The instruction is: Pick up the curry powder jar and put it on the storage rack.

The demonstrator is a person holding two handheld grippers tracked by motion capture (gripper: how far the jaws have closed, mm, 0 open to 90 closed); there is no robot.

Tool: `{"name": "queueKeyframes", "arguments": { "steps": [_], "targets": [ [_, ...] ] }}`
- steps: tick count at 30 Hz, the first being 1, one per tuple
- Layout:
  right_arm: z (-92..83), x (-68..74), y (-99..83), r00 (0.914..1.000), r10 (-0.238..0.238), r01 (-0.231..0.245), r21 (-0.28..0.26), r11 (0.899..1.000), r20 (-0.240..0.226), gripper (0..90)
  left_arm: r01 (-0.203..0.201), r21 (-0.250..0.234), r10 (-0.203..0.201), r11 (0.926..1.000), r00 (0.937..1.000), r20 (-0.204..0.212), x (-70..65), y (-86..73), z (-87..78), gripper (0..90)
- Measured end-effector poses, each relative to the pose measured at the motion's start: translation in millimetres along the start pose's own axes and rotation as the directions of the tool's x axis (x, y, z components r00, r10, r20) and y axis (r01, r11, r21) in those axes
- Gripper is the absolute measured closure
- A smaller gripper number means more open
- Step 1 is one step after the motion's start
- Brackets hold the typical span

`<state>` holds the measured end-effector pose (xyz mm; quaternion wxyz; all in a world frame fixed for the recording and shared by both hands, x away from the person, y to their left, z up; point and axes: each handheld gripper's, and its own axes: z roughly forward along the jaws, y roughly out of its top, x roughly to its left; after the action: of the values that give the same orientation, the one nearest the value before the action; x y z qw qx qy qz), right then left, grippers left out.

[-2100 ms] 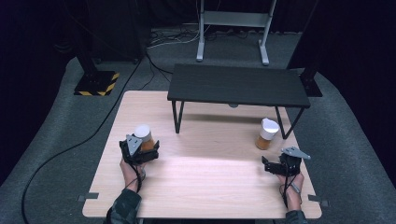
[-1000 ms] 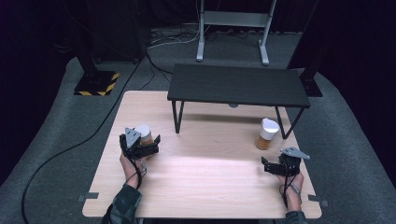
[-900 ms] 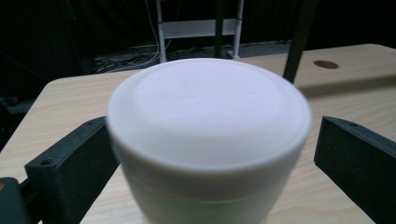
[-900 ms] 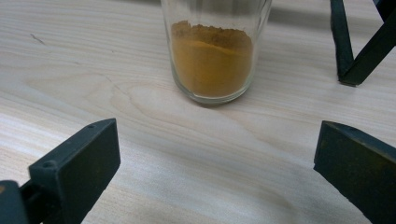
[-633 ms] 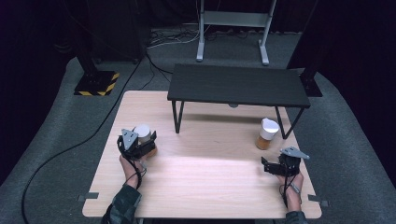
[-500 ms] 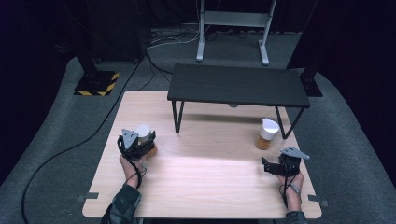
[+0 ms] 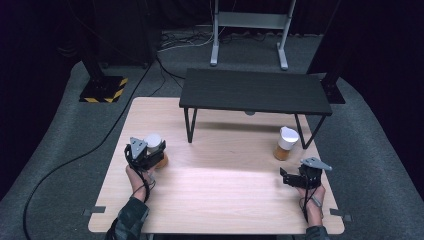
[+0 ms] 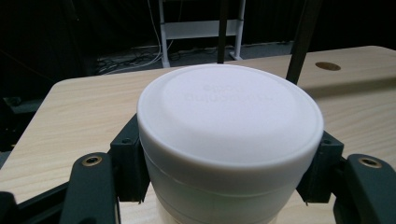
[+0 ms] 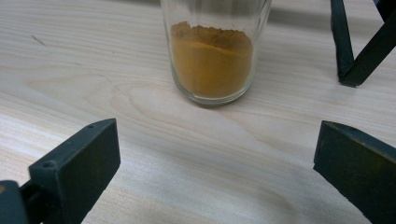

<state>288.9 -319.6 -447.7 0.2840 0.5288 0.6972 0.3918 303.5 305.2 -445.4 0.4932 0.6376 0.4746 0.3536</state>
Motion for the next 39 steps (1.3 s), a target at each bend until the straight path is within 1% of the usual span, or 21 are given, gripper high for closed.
{"name": "queueKeyframes", "arguments": {
  "steps": [1, 6, 14, 17, 25, 29, 32, 39],
  "targets": [
    [0.0, -0.4, -0.2, 1.0000, 0.001, -0.001, -0.001, 1.000, -0.001, 0.0, 0.000, 0.000, 0.000, 1.0000, 1.0000, 0.002, 0.1, 0.7, -0.5, 33.4],
    [0.4, 0.2, 0.4, 0.9999, -0.010, 0.010, 0.001, 1.000, -0.002, 0.0, -0.025, 0.012, 0.025, 0.9996, 0.9996, 0.015, 1.1, 9.8, -4.0, 33.4],
    [0.5, -1.7, 0.6, 1.0000, -0.003, 0.003, 0.002, 1.000, -0.009, 0.0, 0.003, 0.000, -0.003, 1.0000, 0.9995, 0.033, 6.9, 19.6, -10.9, 33.4],
    [0.7, -2.3, 0.8, 0.9999, -0.003, 0.003, 0.003, 1.000, -0.011, 0.0, -0.001, 0.001, 0.001, 1.0000, 0.9992, 0.041, 7.7, 23.6, -11.7, 33.4],
    [0.9, -2.8, 1.1, 0.9999, -0.003, 0.003, 0.004, 1.000, -0.014, 0.0, -0.009, -0.009, 0.009, 0.9999, 0.9984, 0.055, 5.2, 32.5, -9.8, 33.4],
    [1.0, -2.5, 1.3, 0.9999, -0.004, 0.004, 0.005, 1.000, -0.013, 0.0, -0.009, -0.001, 0.009, 1.0000, 0.9977, 0.067, 3.7, 36.3, -6.2, 33.4],
    [0.9, -2.9, 1.1, 0.9999, -0.002, 0.002, 0.004, 1.000, -0.014, 0.0, -0.028, 0.007, 0.027, 0.9996, 0.9968, 0.075, 1.9, 39.3, -2.7, 33.4],
    [1.0, -3.5, 1.4, 0.9999, 0.000, 0.001, 0.006, 1.000, -0.017, 0.0, -0.028, 0.009, 0.027, 0.9996, 0.9954, 0.091, -1.5, 45.0, 3.0, 33.4]
  ]
}}
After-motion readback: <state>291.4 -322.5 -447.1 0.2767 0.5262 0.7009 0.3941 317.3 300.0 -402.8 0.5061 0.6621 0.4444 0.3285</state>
